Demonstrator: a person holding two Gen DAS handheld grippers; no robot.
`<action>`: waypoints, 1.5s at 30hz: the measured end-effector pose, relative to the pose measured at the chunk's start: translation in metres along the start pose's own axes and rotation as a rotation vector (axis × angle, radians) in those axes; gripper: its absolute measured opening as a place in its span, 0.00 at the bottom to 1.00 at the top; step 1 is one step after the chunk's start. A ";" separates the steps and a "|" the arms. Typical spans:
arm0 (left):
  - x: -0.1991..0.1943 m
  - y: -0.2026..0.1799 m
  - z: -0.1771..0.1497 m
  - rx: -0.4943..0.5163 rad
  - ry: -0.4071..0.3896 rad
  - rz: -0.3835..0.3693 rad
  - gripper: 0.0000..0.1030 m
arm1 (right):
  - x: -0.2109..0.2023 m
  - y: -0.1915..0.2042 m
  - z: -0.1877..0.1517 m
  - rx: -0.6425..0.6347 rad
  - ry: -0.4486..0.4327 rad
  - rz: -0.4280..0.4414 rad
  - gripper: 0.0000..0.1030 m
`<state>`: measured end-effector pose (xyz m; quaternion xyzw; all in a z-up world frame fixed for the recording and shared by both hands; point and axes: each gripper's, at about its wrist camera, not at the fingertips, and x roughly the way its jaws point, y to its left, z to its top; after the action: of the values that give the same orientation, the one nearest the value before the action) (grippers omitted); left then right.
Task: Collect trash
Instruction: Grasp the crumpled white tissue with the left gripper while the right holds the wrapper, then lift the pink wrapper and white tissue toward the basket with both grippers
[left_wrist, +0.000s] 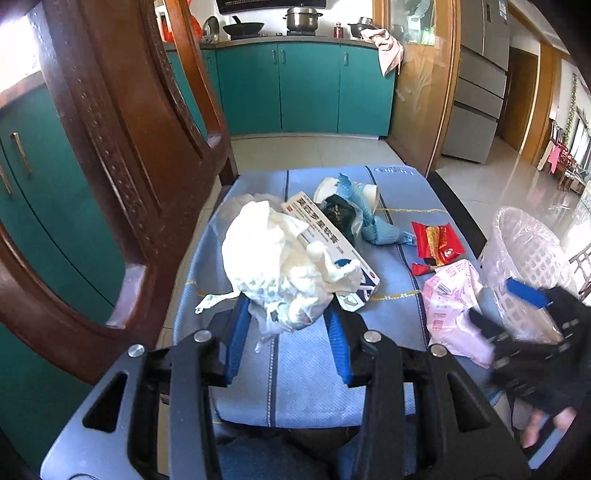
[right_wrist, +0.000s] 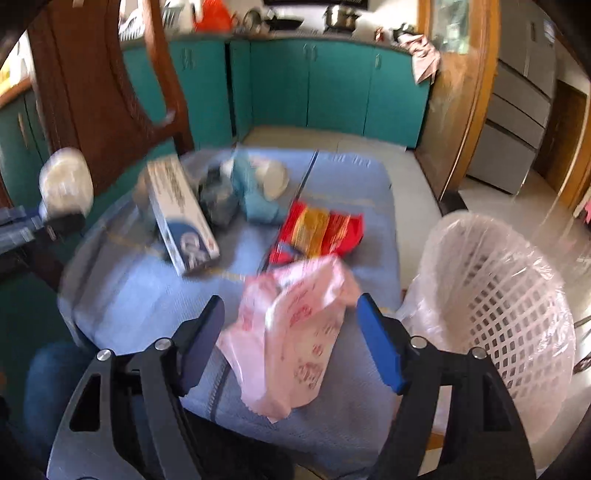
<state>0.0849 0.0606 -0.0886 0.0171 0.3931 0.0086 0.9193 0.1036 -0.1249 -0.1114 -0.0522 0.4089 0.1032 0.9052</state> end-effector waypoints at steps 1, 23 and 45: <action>0.001 -0.001 -0.001 0.002 0.002 -0.002 0.39 | 0.010 0.004 -0.004 -0.010 0.025 -0.006 0.71; -0.011 -0.004 0.004 -0.003 -0.083 0.062 0.39 | -0.032 0.015 0.019 -0.083 -0.100 -0.088 0.43; -0.069 -0.008 0.038 -0.060 -0.222 0.095 0.39 | -0.117 0.010 0.053 0.024 -0.298 -0.171 0.43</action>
<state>0.0648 0.0493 -0.0128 0.0092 0.2871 0.0619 0.9559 0.0648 -0.1227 0.0110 -0.0602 0.2656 0.0275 0.9618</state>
